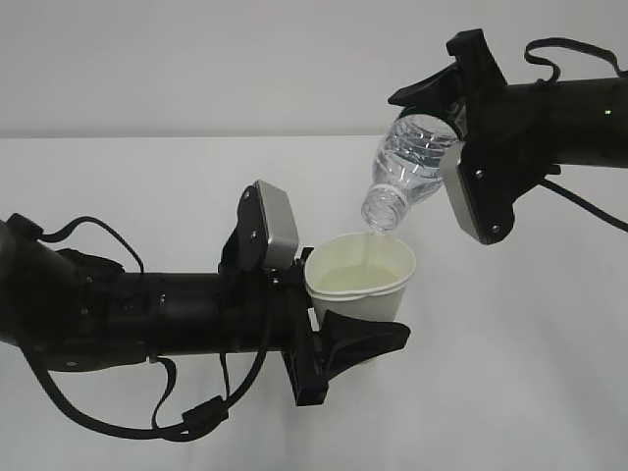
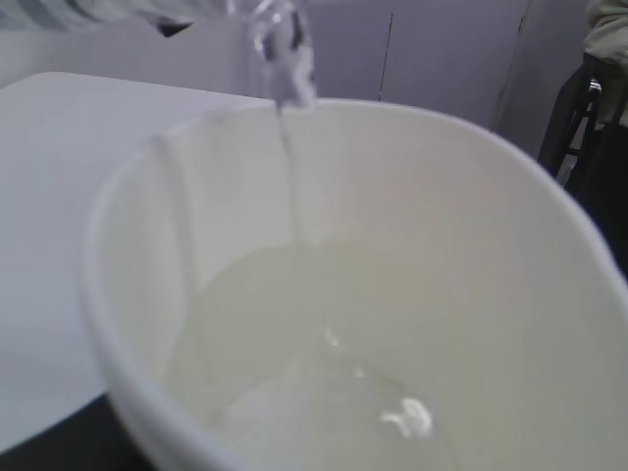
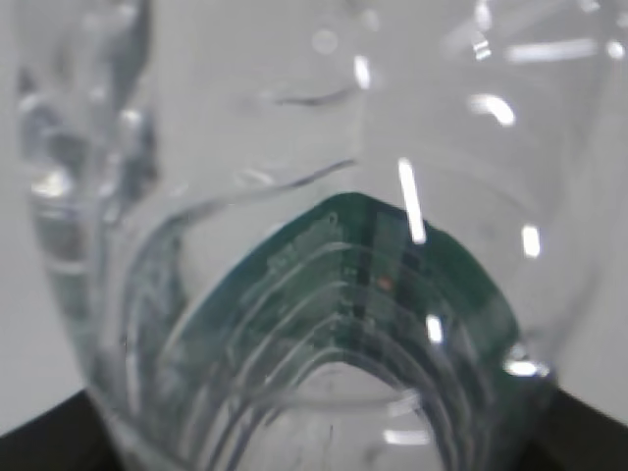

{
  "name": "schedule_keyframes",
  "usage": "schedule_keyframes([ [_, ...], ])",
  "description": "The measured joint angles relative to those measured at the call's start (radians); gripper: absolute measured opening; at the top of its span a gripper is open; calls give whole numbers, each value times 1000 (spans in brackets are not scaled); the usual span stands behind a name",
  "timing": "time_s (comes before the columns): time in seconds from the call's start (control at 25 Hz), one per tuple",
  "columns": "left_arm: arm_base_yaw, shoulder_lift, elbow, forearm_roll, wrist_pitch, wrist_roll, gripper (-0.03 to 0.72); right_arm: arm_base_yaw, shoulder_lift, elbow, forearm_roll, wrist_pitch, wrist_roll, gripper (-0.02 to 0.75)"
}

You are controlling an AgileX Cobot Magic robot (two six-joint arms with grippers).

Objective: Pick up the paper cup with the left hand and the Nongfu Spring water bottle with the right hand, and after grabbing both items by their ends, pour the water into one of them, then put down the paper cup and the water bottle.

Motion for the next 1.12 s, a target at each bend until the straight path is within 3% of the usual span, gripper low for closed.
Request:
schedule_keyframes([
  [1.12,0,0,0,0,2,0,438,0,0,0,-7,0,0,491],
])
